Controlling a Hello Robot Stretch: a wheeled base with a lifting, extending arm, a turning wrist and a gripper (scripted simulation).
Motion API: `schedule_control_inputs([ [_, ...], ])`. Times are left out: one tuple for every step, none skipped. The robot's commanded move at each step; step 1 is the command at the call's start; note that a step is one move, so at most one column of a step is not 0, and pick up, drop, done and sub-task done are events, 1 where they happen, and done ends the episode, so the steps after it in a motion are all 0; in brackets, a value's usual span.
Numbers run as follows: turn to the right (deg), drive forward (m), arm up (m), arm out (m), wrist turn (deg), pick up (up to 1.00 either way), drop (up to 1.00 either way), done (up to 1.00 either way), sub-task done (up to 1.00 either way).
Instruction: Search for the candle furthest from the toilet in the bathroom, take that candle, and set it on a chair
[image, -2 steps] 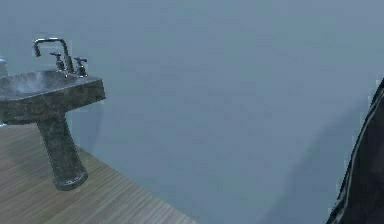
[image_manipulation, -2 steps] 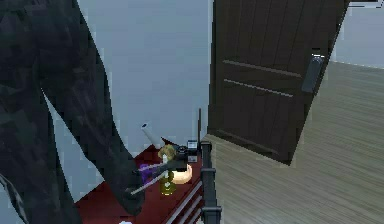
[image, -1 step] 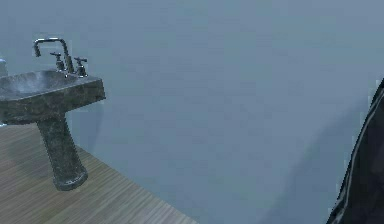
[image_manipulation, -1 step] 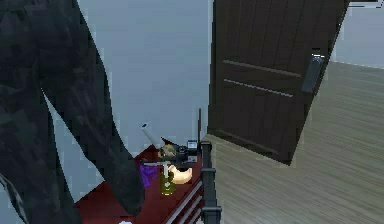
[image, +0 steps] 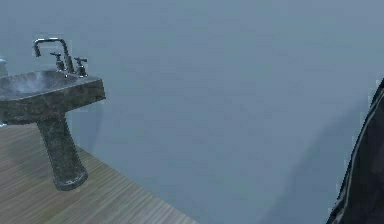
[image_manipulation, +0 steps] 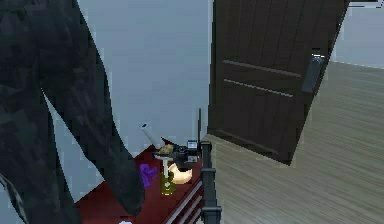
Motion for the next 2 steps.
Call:
schedule_control_inputs([
  [0.0, 0.0, 0.0, 0.0, 0.0, 1.0, 0.0, 0.0, 0.0],
  [0.0, 0.0, 0.1, 0.0, 0.0, 0.0, 0.0, 0.0, 0.0],
])
